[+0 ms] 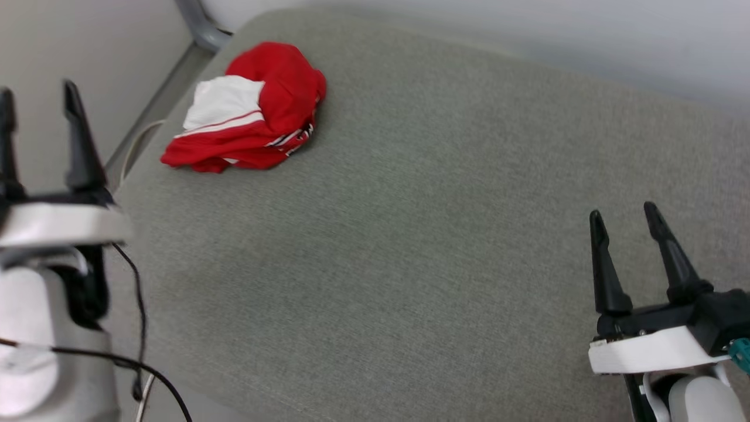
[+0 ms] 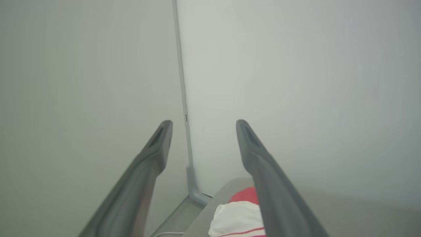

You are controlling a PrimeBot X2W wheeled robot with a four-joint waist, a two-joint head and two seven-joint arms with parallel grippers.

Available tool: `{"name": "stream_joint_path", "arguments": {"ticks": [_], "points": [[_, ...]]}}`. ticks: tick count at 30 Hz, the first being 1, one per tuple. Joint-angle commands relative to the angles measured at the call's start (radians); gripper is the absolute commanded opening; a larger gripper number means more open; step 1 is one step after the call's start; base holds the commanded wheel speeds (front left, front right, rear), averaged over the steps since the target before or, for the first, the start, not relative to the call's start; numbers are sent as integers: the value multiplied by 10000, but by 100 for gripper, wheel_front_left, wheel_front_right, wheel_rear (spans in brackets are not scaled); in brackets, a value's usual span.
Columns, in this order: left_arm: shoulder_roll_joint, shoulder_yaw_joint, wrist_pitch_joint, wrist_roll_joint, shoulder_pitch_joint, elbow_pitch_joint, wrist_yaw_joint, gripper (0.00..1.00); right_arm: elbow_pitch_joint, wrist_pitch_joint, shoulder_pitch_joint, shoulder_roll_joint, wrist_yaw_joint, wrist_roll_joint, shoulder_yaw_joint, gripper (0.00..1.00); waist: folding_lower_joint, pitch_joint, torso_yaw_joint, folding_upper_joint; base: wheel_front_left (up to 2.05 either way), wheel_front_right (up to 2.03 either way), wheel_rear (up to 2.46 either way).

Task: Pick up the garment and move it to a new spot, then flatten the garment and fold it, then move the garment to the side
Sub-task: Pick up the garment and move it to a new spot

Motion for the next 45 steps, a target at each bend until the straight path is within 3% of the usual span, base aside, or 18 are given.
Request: {"name": "stream_joint_path", "arguments": {"ticks": [1,9,13,17,20,21,22,23,26,35,41,45], "points": [[182,50,-26,81,-375,54,-75,100,-131,-21,-255,10,-7,-125,-4,100,-1,689,-456,0,0,0,0],[1555,-135,28,-773,-2868,1511,-307,100,-757,-19,-764,8,-7,-673,-2,100,-1,1883,-936,0,0,0,0],[2338,-843,880,-1793,-3888,2295,-313,100,-1048,-21,-937,8,-7,-841,-3,100,-1,2312,-1115,0,0,0,0],[3001,-1684,2446,-3249,-4620,2893,-310,100,-1289,-21,-1081,8,-7,-1056,-74,100,-1,2679,-1233,0,0,0,0],[3361,-2249,4230,-4311,-4955,3446,-310,100,-1444,-21,-1178,8,-7,-1199,-99,100,-1,2939,-1316,0,0,0,0],[3361,-2249,4230,-4311,-4955,3446,-310,100,-1444,-21,-1178,8,-7,-1199,-99,100,-1,2939,-1316,0,0,0,0],[3614,-2643,5632,-5020,-5135,3735,-312,100,-1520,-21,-1240,7,-7,-1291,-114,100,-1,3102,-1373,0,0,0,0],[3614,-2643,5632,-5020,-5135,3735,-312,100,-1520,-21,-1240,7,-7,-1291,-114,100,-1,3102,-1373,0,0,0,0],[4066,-3170,7257,-5848,-5296,3898,-311,100,-1618,-21,-1313,7,-7,-1378,-96,100,-1,3351,-1473,0,0,0,0],[4571,-4074,9688,-7499,-5461,4839,-314,100,-1747,-21,-1610,-10,-7,-1778,-15,100,-1,4069,-1853,0,0,0,0],[4558,-4669,10110,-7722,-5402,5856,-314,100,-1845,-21,-1723,-37,-7,-1867,-1,100,-1,4453,-2095,0,0,0,0],[4215,-5242,10023,-7835,-5205,6376,-313,100,-1855,-21,-1740,-31,-7,-1875,-17,100,-1,4545,-2166,0,0,0,0]]}}
